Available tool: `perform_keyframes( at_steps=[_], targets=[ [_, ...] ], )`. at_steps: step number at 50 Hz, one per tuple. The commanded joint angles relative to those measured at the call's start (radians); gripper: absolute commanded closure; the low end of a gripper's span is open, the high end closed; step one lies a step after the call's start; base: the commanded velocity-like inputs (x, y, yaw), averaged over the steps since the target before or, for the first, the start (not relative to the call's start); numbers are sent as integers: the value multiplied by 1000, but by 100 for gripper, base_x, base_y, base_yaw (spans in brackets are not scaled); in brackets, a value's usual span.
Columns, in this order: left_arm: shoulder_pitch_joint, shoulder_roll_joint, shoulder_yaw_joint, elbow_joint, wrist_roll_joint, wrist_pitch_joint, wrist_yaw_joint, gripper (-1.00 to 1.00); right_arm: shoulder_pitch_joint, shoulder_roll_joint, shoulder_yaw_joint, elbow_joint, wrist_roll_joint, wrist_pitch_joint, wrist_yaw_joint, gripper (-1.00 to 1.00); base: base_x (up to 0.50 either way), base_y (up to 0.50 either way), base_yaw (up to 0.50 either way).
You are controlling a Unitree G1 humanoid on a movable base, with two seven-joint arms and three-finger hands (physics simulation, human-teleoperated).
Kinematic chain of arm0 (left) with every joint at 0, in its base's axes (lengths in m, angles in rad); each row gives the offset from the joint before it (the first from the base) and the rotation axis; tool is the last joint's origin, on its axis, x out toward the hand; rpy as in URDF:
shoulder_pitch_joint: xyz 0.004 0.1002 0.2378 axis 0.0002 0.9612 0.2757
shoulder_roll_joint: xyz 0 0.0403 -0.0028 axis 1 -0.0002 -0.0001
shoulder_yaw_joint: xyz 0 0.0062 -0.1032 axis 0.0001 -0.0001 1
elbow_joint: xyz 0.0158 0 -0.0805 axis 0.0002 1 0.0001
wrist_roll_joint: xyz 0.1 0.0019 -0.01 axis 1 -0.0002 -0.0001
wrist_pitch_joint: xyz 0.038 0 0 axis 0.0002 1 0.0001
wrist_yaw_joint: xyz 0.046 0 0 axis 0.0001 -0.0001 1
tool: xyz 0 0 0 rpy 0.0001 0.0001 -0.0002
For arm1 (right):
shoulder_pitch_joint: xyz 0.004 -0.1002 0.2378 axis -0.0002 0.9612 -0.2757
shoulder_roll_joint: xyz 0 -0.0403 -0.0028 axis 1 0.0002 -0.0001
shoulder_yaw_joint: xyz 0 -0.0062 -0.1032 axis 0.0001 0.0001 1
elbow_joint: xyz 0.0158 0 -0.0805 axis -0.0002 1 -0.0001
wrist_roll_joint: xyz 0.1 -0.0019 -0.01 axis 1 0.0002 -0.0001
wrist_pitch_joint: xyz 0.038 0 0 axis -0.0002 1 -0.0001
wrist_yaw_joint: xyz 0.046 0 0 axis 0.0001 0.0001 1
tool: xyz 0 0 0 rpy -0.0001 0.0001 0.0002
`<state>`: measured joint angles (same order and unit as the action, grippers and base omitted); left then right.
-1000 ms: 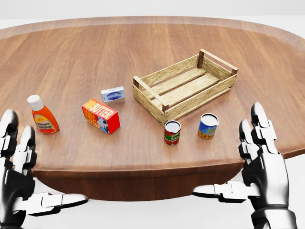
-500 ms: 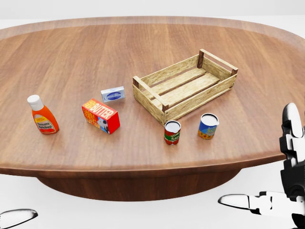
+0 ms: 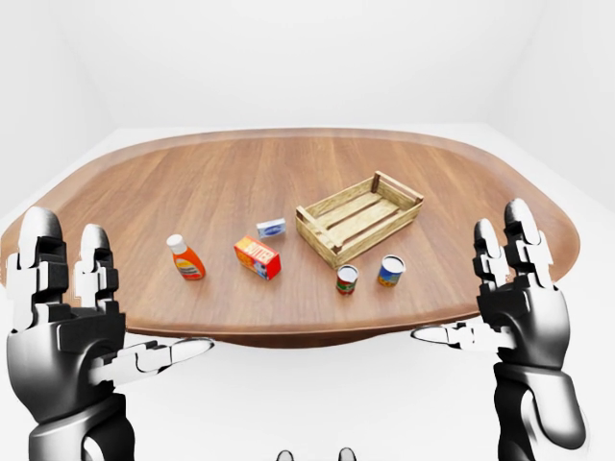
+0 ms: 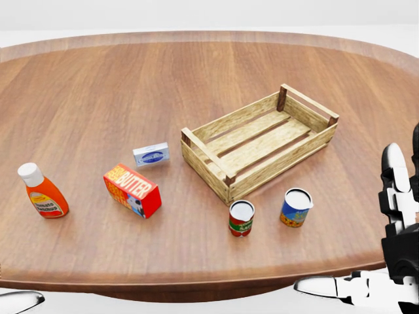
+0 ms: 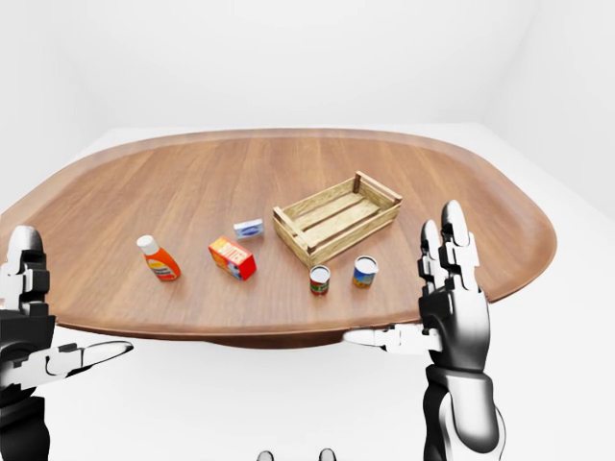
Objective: Pick up the tomato sauce, and put it in the wooden tray.
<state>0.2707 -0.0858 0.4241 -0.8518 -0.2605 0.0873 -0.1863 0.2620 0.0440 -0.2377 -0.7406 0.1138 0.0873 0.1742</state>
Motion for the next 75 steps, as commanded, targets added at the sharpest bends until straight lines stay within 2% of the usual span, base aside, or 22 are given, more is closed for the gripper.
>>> perform_keyframes(
  at_steps=[1,56,75],
  targets=[
    [2,-3,1,-5,-1,0,-2,-100,2,0,3,-4,-2,0,10,-100,50,0,0],
    [3,-4,0,-7,1,0,-3,-100,2,9,-22,-39,9,0,25,-100,50,0,0],
    [9,-4,-28,-2,22,0,1,-100,35,4,67,-37,-46,0,32,-100,1,0,0]
  ],
)
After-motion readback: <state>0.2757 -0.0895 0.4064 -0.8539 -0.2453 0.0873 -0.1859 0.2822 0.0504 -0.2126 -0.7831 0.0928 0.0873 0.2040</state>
